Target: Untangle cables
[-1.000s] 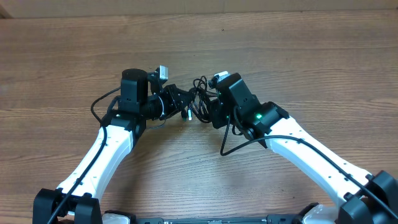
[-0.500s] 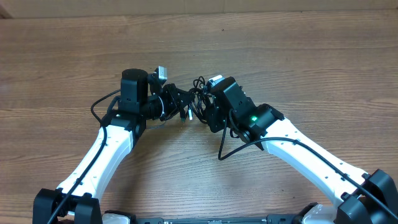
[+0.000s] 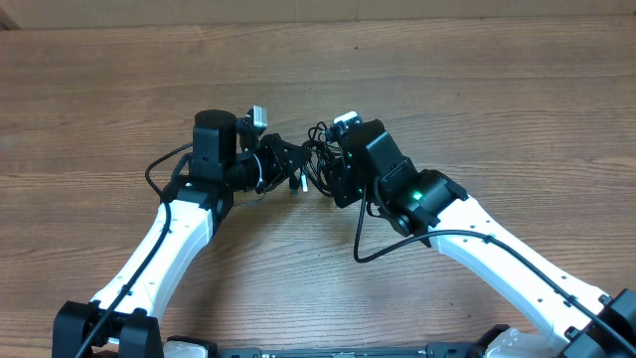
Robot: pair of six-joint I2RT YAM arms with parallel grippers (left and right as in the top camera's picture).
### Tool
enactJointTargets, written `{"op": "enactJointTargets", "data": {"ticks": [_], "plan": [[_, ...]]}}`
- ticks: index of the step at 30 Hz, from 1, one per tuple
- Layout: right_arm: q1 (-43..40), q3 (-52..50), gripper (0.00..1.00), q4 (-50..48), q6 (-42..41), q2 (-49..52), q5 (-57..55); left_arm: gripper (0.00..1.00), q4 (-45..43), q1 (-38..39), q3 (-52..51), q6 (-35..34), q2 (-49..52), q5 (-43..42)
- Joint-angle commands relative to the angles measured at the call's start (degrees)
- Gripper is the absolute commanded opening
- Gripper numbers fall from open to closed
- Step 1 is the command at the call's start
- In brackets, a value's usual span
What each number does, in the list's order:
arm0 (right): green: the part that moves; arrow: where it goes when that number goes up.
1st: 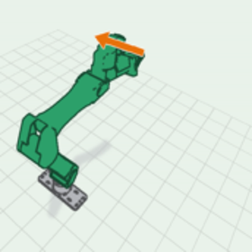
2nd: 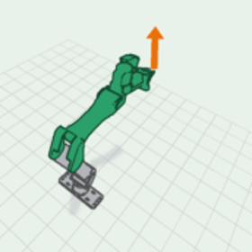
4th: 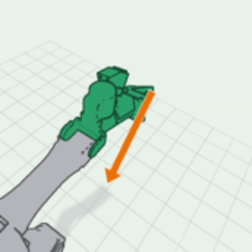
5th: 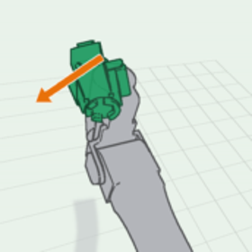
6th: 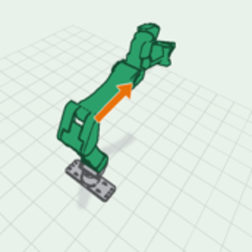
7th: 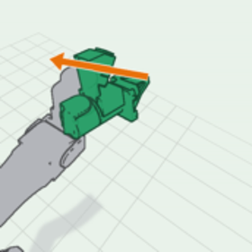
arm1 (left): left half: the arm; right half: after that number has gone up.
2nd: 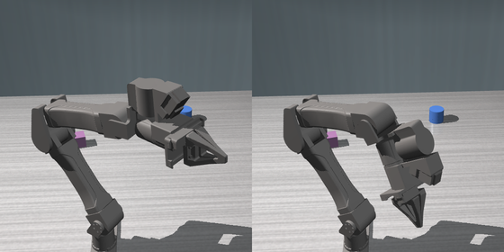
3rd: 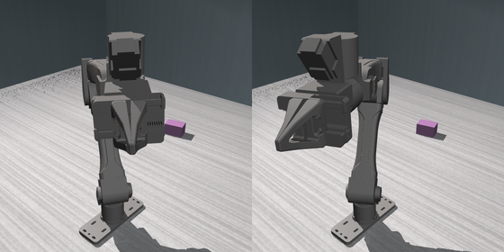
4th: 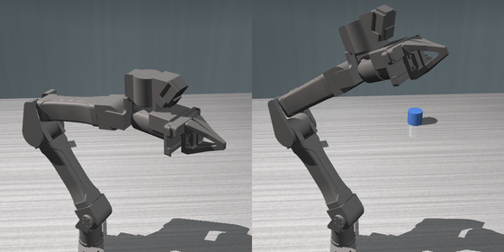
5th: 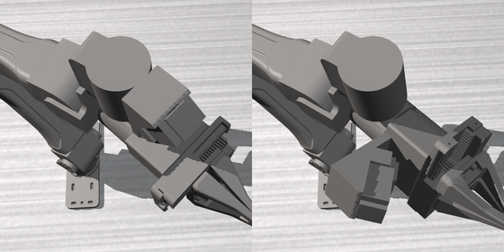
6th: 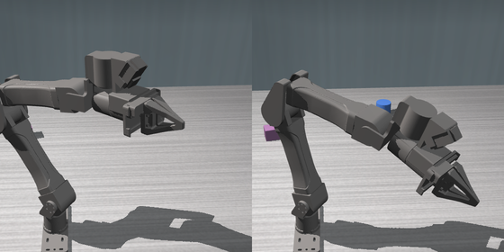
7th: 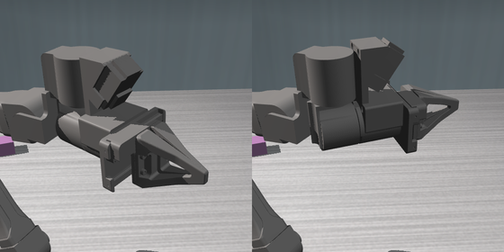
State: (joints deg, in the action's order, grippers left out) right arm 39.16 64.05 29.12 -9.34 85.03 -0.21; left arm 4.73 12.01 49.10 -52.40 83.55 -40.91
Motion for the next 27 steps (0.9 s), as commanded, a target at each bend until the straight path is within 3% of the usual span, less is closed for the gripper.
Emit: {"op": "enactJointTargets", "data": {"ticks": [1, 8, 19, 27], "plan": [[0.4, -0.3, 0.28, -1.1, 0.3, 1.0, 0.2, 0.04, -0.3, -0.1, 0.5, -0.9, -0.3, -1.1], [0.4, -0.3, 0.28, -0.5, 0.2, 4.3, -1.8, 0.04, -0.2, -0.1, 0.5, -4.4, -0.3, -1.2], [0.4, -0.3, 0.28, -0.5, 0.2, 4.6, -11.8, 0.04, -0.3, -0.1, 0.5, -4.4, -0.3, -3.2], [0.4, 0.3, 0.30, 0.0, 0.3, 4.0, -11.8, 0.04, -0.3, -0.1, 0.5, -1.2, -0.3, -3.5]]}}
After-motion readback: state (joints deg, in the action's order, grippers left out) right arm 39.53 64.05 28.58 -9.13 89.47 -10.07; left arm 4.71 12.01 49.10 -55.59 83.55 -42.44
